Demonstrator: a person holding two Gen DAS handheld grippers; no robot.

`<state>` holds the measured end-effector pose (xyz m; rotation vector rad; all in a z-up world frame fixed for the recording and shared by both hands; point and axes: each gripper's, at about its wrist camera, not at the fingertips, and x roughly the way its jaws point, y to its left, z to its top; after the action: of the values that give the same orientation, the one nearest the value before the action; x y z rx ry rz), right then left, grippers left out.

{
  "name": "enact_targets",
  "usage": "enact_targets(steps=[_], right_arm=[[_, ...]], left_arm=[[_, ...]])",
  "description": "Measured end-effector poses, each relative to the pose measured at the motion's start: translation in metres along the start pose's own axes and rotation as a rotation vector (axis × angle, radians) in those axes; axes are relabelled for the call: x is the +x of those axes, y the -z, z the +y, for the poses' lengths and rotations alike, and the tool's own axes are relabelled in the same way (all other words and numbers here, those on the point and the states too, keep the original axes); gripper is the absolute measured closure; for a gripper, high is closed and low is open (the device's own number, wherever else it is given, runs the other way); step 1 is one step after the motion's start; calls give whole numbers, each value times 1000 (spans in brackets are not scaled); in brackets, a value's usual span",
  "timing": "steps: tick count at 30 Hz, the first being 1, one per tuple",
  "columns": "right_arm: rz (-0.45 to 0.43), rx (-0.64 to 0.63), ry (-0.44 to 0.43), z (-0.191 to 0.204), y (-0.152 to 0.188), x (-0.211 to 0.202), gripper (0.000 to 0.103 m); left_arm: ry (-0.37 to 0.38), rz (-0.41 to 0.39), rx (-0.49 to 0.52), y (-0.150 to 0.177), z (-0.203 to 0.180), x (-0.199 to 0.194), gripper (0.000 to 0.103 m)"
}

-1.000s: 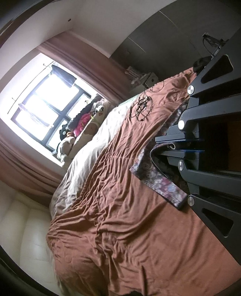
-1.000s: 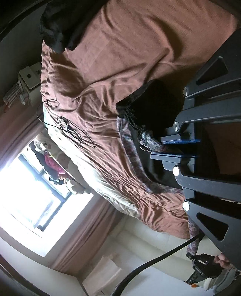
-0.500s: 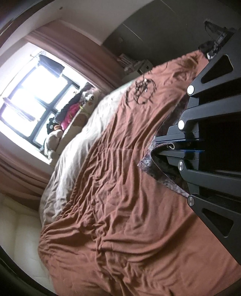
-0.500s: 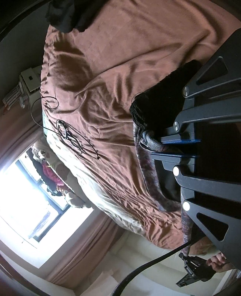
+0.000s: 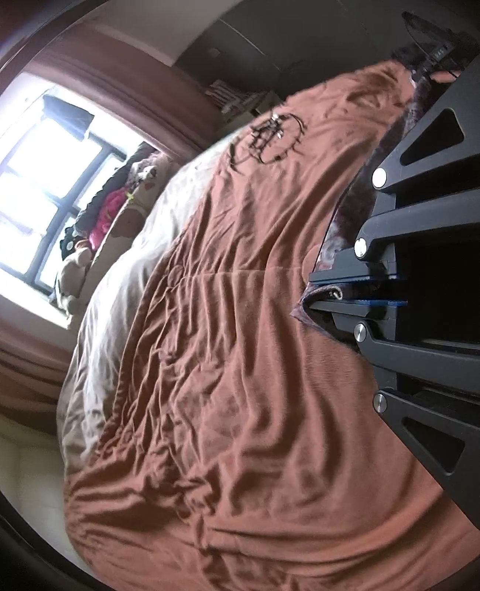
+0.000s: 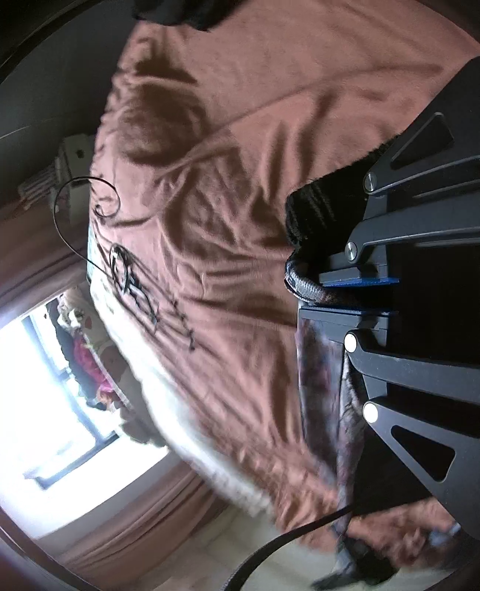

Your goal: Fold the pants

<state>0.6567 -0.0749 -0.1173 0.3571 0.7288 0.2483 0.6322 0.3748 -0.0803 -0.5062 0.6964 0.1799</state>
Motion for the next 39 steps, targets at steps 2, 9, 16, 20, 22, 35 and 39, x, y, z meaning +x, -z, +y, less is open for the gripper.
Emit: enact_targets(steps=[2,9,16,20,22,35,39], right_arm=[[28,-38,24,9,0,9,83],[-60,-192,-45,29,1,-29,19],[-29,-319,25,17,-12,-47,20],[46,-362,61,5,-24,-37,20],[98,-393,69,4,-26,-27,20],[217,-434,28,2,-32,25,51],[218,-475,54,1,-28,33,66]], left_arm=[[-51,19,16,0,2,10,60],[-84,6,95,0,11,7,36],[-136,97,221,9,9,35,36],[-148,123,278,12,6,53,36],[-150,131,298,13,4,61,37],[-238,149,406,20,-23,104,55],[-262,131,452,20,-31,109,76]])
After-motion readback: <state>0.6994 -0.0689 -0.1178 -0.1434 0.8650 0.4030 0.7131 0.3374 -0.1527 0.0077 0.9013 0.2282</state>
